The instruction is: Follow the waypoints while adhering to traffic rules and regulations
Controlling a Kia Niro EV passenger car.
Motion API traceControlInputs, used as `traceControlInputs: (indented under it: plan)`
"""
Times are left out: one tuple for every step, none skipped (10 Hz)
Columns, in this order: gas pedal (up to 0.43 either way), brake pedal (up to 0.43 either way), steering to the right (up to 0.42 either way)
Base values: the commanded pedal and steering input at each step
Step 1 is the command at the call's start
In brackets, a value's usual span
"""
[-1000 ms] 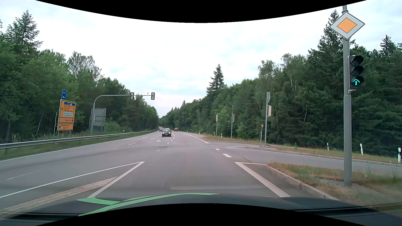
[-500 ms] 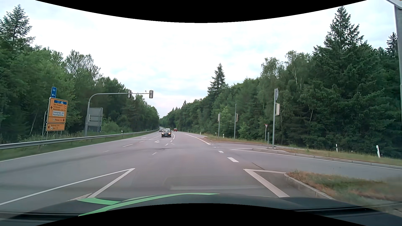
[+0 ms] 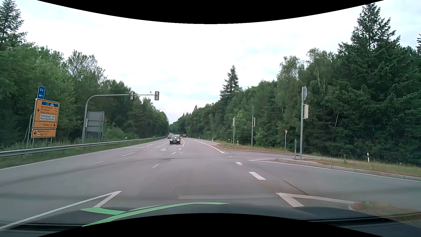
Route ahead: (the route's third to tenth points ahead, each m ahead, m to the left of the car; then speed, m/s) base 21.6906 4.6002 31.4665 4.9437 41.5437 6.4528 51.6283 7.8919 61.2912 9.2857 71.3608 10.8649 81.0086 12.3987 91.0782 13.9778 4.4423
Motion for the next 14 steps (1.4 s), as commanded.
traceControlInputs:
  plan:
    - [0.248, 0.000, -0.029]
    - [0.248, 0.000, -0.028]
    - [0.248, 0.000, -0.027]
    - [0.260, 0.000, -0.025]
    - [0.260, 0.000, -0.023]
    - [0.260, 0.000, -0.021]
    - [0.260, 0.000, -0.017]
    - [0.260, 0.000, -0.016]
    - [0.260, 0.000, -0.015]
    - [0.260, 0.000, -0.015]
    - [0.260, 0.000, -0.014]
    - [0.260, 0.000, -0.013]
    - [0.260, 0.000, -0.013]
    - [0.260, 0.000, -0.013]
